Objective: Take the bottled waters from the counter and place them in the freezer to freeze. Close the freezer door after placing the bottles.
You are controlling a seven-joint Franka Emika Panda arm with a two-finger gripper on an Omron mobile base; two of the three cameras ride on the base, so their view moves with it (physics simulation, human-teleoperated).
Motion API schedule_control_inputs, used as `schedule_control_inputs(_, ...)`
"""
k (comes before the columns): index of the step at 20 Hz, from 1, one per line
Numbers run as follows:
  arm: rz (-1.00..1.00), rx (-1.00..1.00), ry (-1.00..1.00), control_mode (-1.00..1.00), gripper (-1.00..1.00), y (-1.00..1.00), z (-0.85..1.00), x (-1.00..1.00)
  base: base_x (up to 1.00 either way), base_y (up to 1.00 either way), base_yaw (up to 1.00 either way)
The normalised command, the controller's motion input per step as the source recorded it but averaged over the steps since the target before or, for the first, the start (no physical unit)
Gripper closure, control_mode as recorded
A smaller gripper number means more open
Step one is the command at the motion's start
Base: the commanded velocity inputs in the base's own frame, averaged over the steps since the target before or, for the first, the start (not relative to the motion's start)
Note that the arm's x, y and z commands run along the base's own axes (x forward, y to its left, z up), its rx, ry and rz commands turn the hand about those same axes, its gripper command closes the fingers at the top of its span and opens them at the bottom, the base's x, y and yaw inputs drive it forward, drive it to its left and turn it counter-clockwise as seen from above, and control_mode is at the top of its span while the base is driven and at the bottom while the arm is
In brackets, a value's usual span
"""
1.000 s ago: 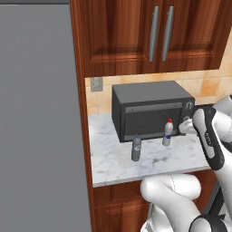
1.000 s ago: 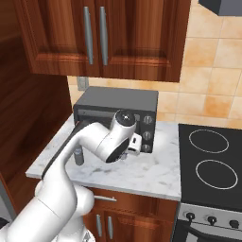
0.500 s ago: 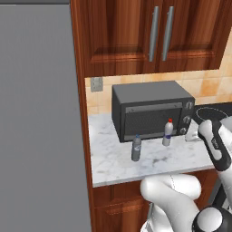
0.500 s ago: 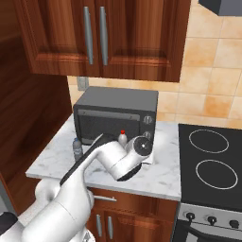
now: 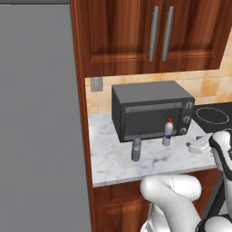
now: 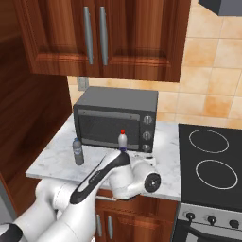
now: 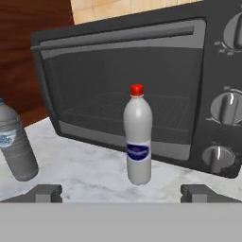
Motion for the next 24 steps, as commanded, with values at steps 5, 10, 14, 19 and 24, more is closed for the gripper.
schedule_control_inputs(5, 0.01, -0.02, -0.3, -1.0, -1.0, 0.25, 0.0, 0.03, 0.0, 0.0, 0.0)
schedule_control_inputs(10, 0.0, 0.0, -0.06, -1.0, -1.0, 0.04, -0.01, 0.1, 0.0, 0.0, 0.0)
schedule_control_inputs(14, -0.01, 0.02, 0.0, -1.0, -1.0, 0.08, 0.0, 0.33, 0.0, 0.0, 0.0)
schedule_control_inputs(19, -0.01, 0.0, 0.0, -1.0, -1.0, 0.21, 0.0, 0.24, 0.0, 0.0, 0.0)
schedule_control_inputs(24, -0.06, 0.01, 0.0, -1.0, -1.0, 0.0, -0.08, 0.3, 0.0, 0.0, 0.0)
